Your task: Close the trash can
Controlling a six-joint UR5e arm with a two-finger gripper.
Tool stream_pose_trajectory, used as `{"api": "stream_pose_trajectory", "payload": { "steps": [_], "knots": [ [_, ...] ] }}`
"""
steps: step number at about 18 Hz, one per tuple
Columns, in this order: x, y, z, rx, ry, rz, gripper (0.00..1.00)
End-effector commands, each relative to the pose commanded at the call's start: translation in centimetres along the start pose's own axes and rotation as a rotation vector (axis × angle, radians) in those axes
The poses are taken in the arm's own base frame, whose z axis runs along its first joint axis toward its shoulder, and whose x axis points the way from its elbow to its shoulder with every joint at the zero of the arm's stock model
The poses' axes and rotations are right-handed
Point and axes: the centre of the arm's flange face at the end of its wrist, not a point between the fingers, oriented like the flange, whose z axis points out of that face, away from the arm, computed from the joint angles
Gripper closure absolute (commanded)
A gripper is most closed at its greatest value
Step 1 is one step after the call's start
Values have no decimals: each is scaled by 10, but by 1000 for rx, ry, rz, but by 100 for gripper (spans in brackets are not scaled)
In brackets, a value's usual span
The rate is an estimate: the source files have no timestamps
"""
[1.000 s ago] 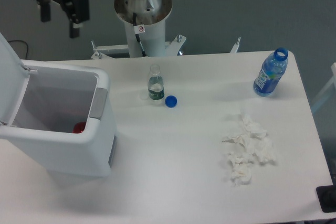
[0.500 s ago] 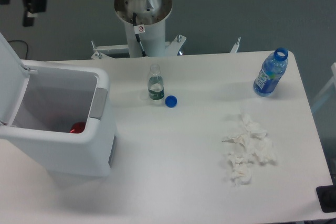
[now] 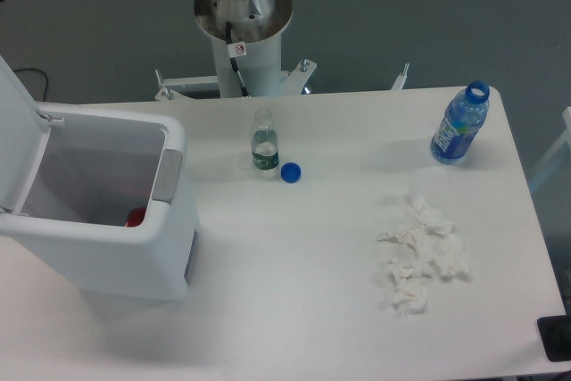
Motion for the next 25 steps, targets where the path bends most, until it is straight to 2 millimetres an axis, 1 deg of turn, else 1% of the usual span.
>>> {"api": "stream_pose_trajectory", "payload": {
  "steps": [2, 5, 10, 14, 18, 25],
  "knots": [
    [-3, -5, 11, 10, 1, 18, 0],
    [-8, -11, 19, 20, -1, 30, 0],
    [-12, -16, 22, 24, -2, 31, 0],
    [-19, -18, 28, 25, -5, 29, 0],
    [-25, -24, 23, 21, -50, 10, 0],
    [-40, -19, 27, -41, -129, -8, 0]
  ]
}}
